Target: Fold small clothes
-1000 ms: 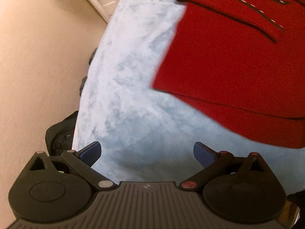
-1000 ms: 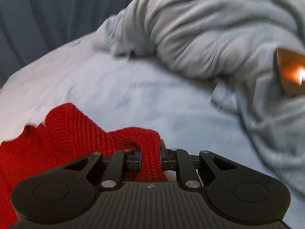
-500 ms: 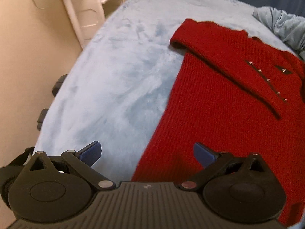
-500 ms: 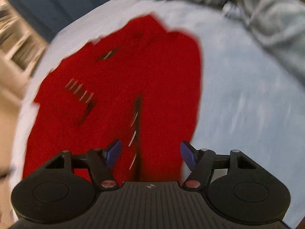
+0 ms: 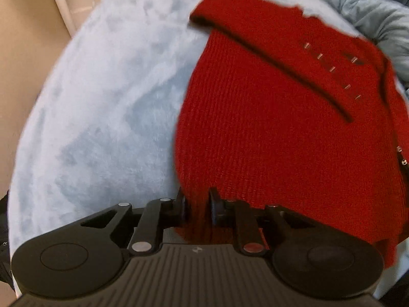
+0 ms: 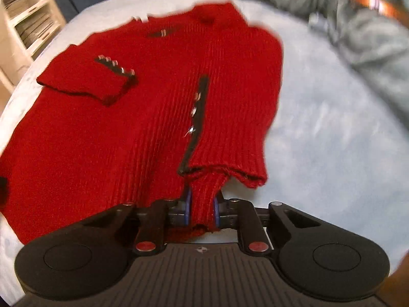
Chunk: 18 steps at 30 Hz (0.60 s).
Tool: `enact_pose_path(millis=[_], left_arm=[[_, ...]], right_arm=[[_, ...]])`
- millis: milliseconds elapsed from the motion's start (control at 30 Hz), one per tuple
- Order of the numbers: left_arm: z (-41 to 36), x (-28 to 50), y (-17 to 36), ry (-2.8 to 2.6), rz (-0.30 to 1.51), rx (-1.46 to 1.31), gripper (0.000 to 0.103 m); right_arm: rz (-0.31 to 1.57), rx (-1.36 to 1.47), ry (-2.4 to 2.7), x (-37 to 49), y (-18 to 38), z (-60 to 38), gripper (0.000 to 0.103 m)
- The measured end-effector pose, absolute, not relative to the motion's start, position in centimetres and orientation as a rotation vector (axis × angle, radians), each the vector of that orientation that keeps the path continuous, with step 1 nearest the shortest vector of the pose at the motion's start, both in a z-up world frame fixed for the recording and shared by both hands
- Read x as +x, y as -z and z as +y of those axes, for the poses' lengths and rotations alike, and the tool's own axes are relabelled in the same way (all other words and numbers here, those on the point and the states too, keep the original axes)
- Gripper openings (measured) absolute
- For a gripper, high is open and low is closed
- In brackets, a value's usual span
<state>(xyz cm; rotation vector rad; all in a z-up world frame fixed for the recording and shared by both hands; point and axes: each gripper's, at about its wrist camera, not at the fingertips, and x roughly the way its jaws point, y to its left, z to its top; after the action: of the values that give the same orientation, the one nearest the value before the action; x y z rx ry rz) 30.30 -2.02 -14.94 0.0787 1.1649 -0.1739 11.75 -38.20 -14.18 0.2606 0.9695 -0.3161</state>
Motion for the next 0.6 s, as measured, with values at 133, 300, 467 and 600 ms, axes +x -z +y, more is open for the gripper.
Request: enact_pose_path(millis=[133, 300, 467, 600], left_arm=[[-0.3, 27.0, 11.2, 0.199, 1.117, 0.027, 0.008], [0.5, 20.2, 10.4, 0.255, 1.127, 0.033, 0.008], [0.7, 18.2, 13.6, 0.205, 1.167, 0.046, 0.008], [0.3, 18.7, 12.3, 0.209, 1.141, 0.083, 0.008]], right_arm=[[0.927, 0.340, 0.304, 8.3, 10.4, -42.6, 0.013], [0.953, 0.313, 0.333, 4.7, 8.9, -44.8, 0.005], [1.076, 0.328, 0.379, 4.2, 14.5, -44.7, 0.005], [1.076, 0.302, 0.379, 4.7, 14.8, -43.5, 0.005]])
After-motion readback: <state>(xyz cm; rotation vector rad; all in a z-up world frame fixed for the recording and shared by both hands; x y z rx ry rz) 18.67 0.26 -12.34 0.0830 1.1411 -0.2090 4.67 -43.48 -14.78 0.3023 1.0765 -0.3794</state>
